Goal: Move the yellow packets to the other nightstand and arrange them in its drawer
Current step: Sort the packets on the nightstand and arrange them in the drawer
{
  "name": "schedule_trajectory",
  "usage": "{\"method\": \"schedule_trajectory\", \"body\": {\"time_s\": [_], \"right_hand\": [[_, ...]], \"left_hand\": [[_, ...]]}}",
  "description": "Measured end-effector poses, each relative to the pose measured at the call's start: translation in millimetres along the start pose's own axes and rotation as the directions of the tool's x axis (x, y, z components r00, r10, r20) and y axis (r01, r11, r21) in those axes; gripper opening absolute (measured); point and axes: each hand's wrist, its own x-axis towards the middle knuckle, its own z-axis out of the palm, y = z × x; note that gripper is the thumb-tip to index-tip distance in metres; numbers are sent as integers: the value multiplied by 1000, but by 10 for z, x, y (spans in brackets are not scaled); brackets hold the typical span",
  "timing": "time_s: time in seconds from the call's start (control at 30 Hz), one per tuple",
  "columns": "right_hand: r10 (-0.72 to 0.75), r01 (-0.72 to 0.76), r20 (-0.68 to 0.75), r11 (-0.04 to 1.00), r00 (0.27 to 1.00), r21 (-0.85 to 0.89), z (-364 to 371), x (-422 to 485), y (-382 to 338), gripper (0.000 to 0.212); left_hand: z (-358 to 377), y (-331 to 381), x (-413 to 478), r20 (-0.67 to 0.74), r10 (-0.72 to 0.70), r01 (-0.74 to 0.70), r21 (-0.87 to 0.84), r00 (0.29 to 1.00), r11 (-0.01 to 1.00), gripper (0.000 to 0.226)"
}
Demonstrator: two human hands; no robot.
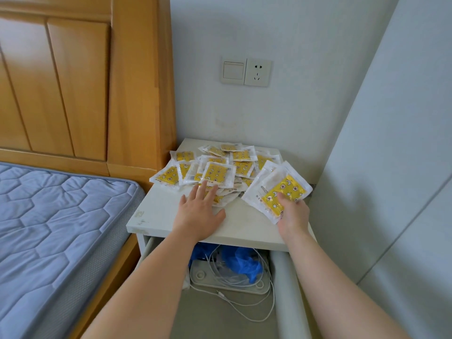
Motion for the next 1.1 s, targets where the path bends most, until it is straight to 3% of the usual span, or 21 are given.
{"method": "schedule_trajectory", "body": {"time_s": [0.3, 0.43, 0.63, 0.73, 0.87, 0.93, 1.1], "right_hand": [[-148, 134, -74, 976, 986, -173, 40, -20, 6, 15], [-158, 143, -62, 969, 985, -202, 47, -14, 10, 14], [-185, 168, -51, 958, 981, -230, 64, -35, -16, 15], [-181, 160, -64, 955, 981, -251, 59, -43, -9, 10], [-186, 164, -57, 949, 981, -270, 68, -44, -8, 15], [-190, 167, -56, 944, 980, -285, 78, -46, -8, 15], [-200, 176, -49, 936, 979, -303, 77, -40, -2, 15]], "left_hand": [[-48, 81, 220, 66, 90, -101, 173, 994, 980, 82], [-56, 49, 336, 89, 108, -121, 167, 990, 978, 71], [7, 34, 194, -124, 237, -226, 97, 964, 969, 47], [1, 34, 111, -140, 269, -256, 105, 953, 961, 40], [41, -36, 27, -322, 383, -362, 125, 866, 924, 20], [37, -32, -11, -323, 387, -368, 118, 864, 922, 11], [-66, 22, 49, -240, 407, -367, 195, 881, 910, 32]]}}
